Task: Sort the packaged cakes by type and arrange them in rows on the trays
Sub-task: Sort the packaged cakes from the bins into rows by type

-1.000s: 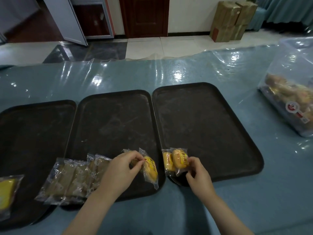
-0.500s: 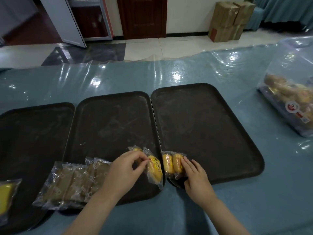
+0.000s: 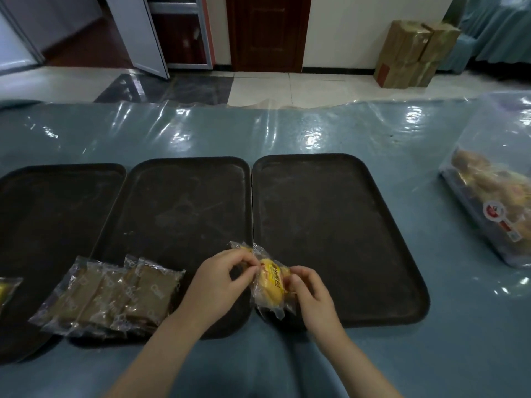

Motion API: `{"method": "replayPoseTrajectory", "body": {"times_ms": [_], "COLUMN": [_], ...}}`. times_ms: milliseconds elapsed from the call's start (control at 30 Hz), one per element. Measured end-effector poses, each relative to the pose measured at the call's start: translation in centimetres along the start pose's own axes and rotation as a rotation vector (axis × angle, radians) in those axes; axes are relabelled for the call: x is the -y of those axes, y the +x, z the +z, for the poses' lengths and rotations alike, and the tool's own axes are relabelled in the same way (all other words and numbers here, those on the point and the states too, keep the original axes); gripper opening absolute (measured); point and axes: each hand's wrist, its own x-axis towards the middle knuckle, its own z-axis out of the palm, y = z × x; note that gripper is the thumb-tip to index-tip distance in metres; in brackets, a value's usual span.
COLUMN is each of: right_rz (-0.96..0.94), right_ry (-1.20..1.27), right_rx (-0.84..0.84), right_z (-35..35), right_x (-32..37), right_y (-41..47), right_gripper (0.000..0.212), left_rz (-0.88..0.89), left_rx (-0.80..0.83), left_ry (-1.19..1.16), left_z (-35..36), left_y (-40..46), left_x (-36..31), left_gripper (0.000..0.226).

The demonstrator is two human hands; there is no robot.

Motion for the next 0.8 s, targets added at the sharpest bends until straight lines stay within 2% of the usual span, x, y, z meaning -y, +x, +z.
{"method": "replayPoseTrajectory", "body": {"times_ms": [100, 200, 267, 400, 600, 800], "right_rz": [0.178, 0.219, 0.221, 0.217, 0.227, 0.236], "right_ry": [0.28, 0.425, 0.473, 0.515, 0.422, 0.239], "right_rx": [0.162, 0.227, 0.217, 0.1, -0.071, -0.096], "right_z": [-0.7, -1.8, -2.7, -5.1, -9.0, -9.3], "right_x": [0.6, 0.7, 0.8, 0.4, -1.5, -3.6], "right_y": [0.0, 0.1, 0.2, 0.7, 1.9, 2.6], "right_gripper": [0.027, 0.039, 0.045, 0.04, 0.033, 0.031], "left_rz": [0.036, 0.051, 0.048, 0.009, -0.039, -0.164], "left_rx": [0.005, 0.023, 0.041, 0.054, 0.092, 0.192], "left_ry": [0.001, -0.002, -0.032, -0.118, -0.223, -0.279], "left_z": [1.4, 2.6, 3.4, 4.9, 7.4, 10.0], "left_y": [0.2, 0.4, 0.6, 1.1, 2.5, 4.0], "left_x": [-0.8, -1.4, -1.5, -1.9, -2.2, -0.3], "left_gripper": [0.014, 0.014, 0.016, 0.026, 0.026, 0.023]}}
